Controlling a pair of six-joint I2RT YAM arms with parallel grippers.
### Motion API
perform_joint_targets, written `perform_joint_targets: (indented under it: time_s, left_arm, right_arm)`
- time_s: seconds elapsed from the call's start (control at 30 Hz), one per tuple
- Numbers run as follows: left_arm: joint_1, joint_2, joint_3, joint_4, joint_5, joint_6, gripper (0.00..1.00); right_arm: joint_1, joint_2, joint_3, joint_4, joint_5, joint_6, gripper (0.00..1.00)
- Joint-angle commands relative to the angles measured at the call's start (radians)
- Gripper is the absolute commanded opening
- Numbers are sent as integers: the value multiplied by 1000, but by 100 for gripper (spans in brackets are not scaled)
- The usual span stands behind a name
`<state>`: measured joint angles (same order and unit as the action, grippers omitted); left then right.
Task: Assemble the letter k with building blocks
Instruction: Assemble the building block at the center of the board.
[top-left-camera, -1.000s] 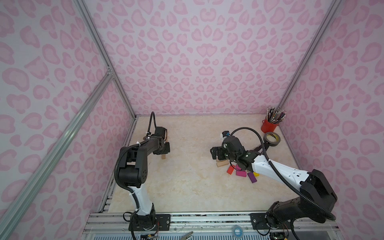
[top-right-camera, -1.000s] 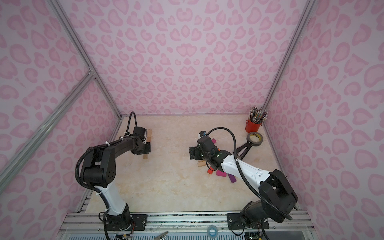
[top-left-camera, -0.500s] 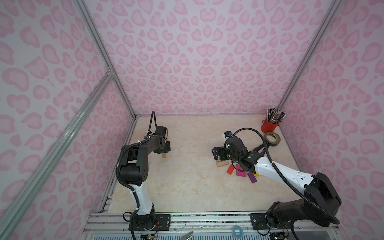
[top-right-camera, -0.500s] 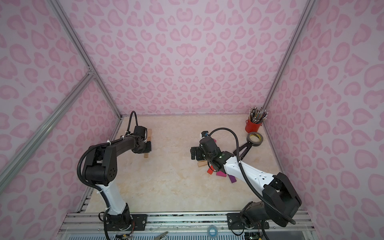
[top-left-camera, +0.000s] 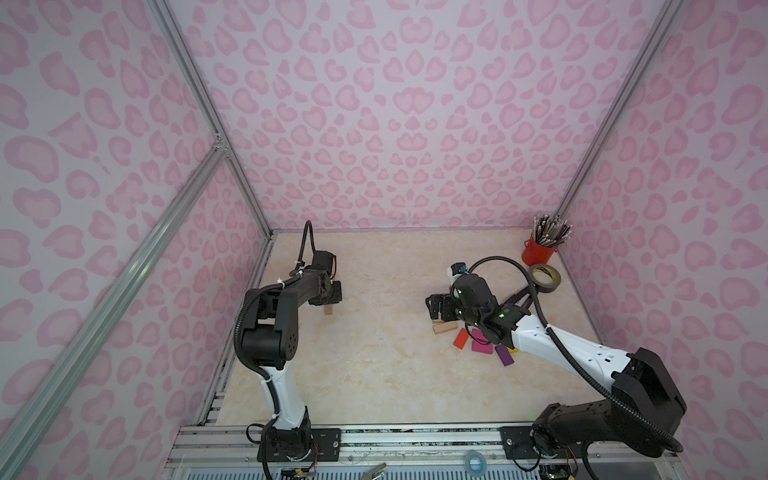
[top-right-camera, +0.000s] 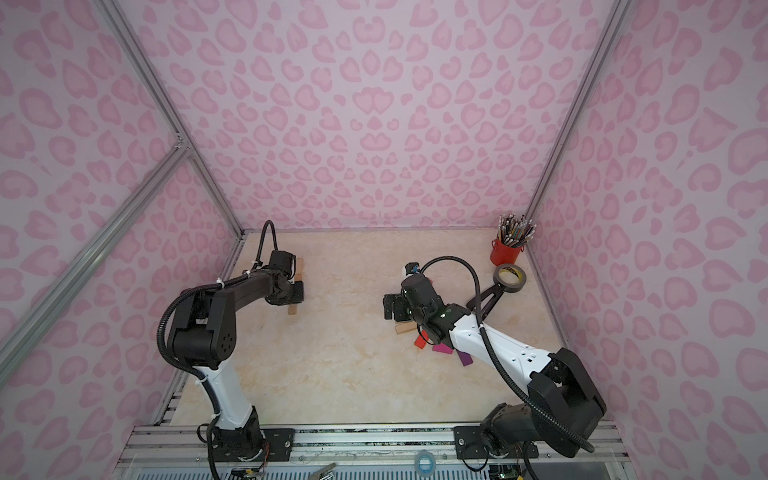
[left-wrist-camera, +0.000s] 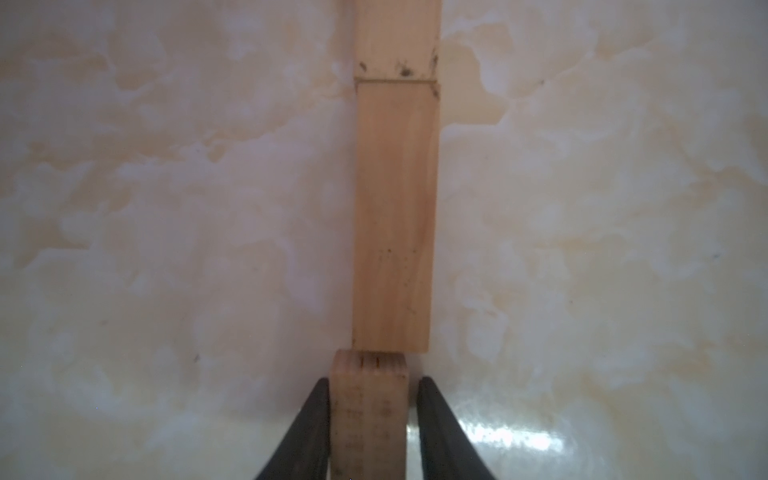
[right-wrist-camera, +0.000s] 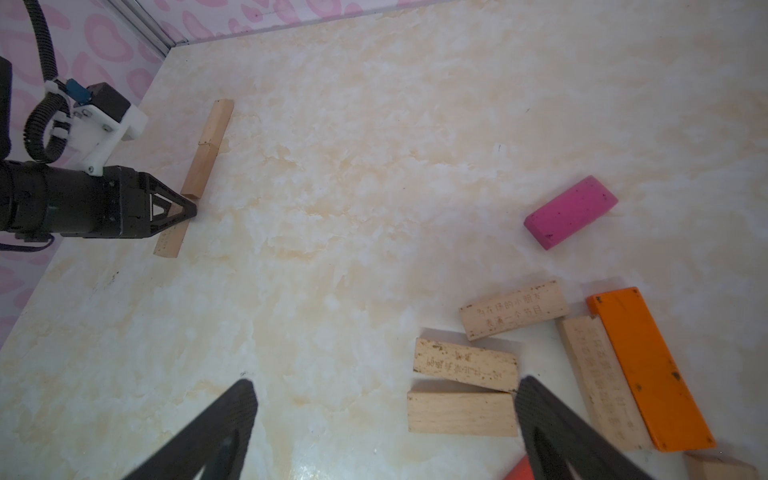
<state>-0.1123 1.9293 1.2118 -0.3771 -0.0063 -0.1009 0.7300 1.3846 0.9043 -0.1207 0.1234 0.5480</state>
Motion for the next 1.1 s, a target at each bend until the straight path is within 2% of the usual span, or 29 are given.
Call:
perform_joint_targets:
  time_s: [0.0,0.4,1.07]
  left_arm:
    - [1,8,7,-32,14,3,37]
    - [0,13,12,-36,25,-1,33]
    - [-1,14,10,-27,36,-4,36]
  right_arm:
    - [0,8,-5,6,4,3,98]
    - [0,14,-7,5,1,10,98]
    - [0,19,-10,6,-1,12,98]
